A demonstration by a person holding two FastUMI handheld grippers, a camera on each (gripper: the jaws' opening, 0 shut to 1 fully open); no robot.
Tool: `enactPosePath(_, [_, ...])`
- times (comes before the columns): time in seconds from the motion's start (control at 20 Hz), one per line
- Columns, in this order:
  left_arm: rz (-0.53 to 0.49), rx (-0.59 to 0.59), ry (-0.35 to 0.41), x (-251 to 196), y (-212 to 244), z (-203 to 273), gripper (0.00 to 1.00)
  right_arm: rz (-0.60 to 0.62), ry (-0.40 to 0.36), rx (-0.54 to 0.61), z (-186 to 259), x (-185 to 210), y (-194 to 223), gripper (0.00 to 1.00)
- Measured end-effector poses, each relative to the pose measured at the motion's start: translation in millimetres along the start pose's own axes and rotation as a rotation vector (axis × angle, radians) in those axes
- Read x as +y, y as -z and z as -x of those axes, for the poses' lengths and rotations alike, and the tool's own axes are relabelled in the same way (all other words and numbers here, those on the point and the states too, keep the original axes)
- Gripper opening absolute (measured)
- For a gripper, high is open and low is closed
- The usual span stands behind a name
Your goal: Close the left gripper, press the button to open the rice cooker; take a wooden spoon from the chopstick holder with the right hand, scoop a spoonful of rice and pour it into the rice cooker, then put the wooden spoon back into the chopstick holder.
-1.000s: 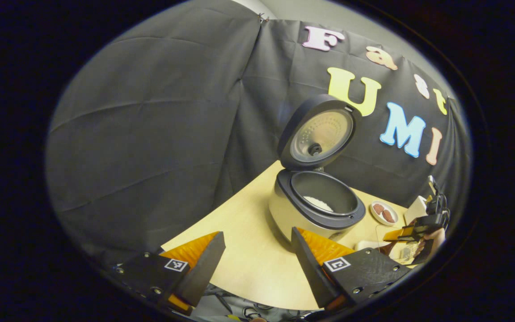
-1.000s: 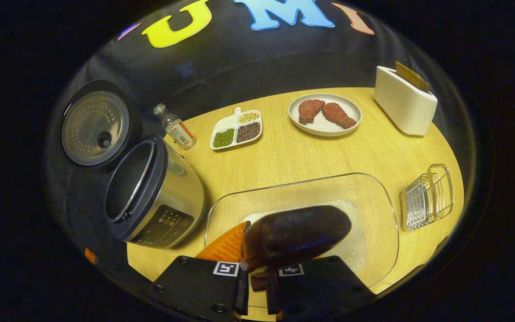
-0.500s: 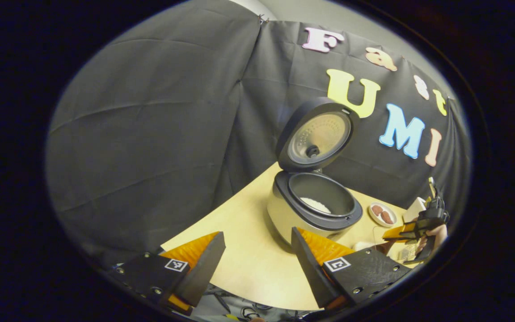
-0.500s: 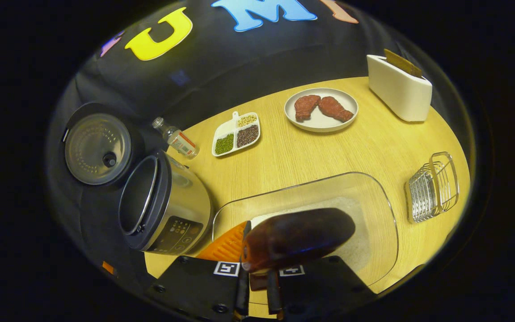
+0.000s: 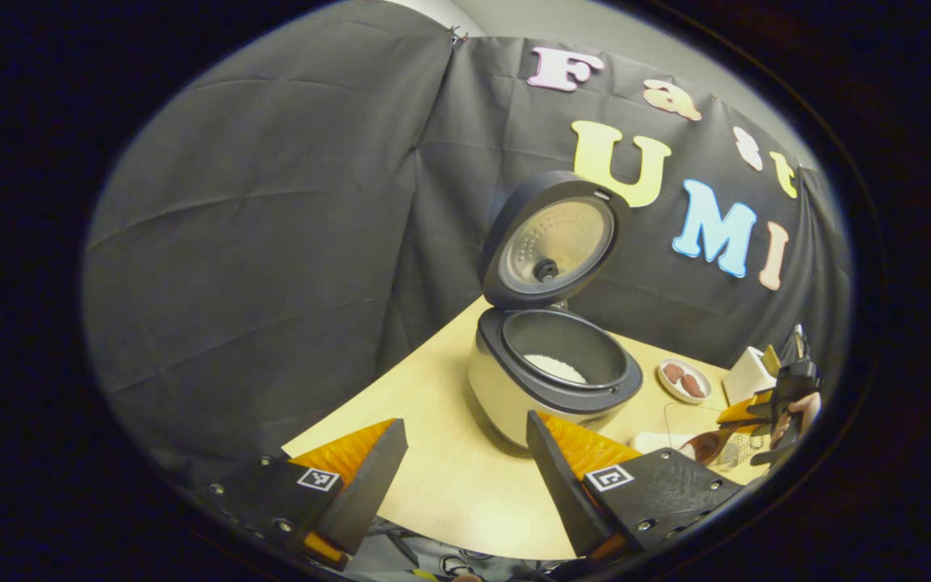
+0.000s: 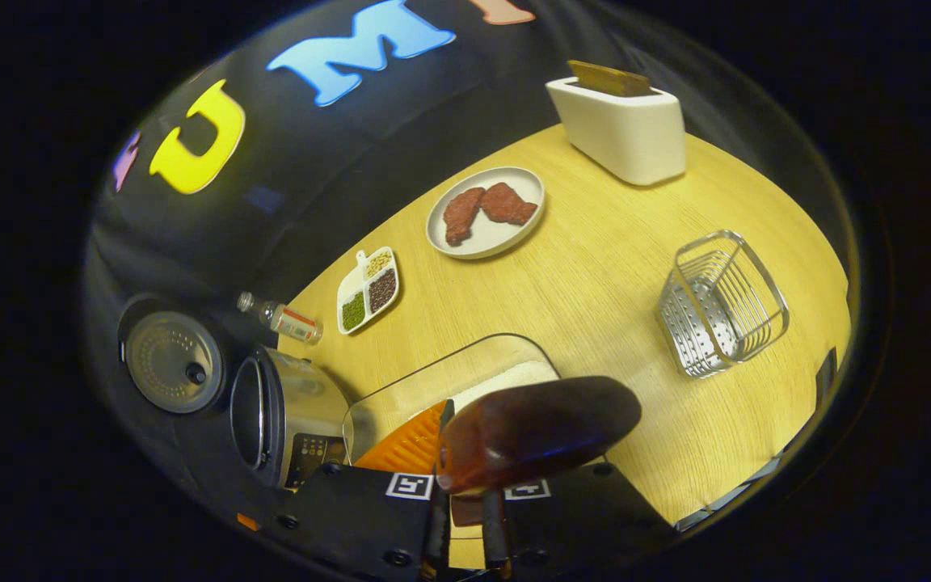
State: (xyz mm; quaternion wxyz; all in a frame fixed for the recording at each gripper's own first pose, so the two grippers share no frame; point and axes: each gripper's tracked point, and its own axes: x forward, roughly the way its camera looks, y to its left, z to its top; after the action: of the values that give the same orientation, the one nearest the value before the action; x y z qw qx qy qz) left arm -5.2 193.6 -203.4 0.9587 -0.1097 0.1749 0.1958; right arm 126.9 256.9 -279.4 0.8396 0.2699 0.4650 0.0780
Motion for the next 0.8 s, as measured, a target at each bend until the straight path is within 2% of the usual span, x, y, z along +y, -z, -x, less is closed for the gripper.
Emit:
enactPosePath(0.05, [0.001, 0.0, 0.0, -0.3, -0.5, 0.4, 0.94, -0.053, -0.012, -0.001, 3.5, -2.0, -2.9, 0.15])
enactPosePath(0.2, [-0.004, -0.004, -0.007, 3.0, -0.4, 2.5, 0.92, -0.192, -0.051, -0.007, 11.2, -2.8, -16.2, 0.15])
enactPosePath(0.35, [-0.003, -0.003, -0.02, 9.0, -1.7, 2.7, 0.94, -0.263, -0.101, -0.018, 18.6, 7.8, -31.1, 0.15])
enactPosePath(0.6, [0.0, -0.009, -0.033, 15.8, -2.5, 3.8, 0.94, -0.301, -0.194, -0.033, 31.7, 43.7, -56.3, 0.15])
enactPosePath(0.8, [0.028, 0.001, -0.053, 22.1, 6.7, 4.8, 0.93, -0.225, -0.23, -0.046, 38.3, 76.9, -71.1, 0.14])
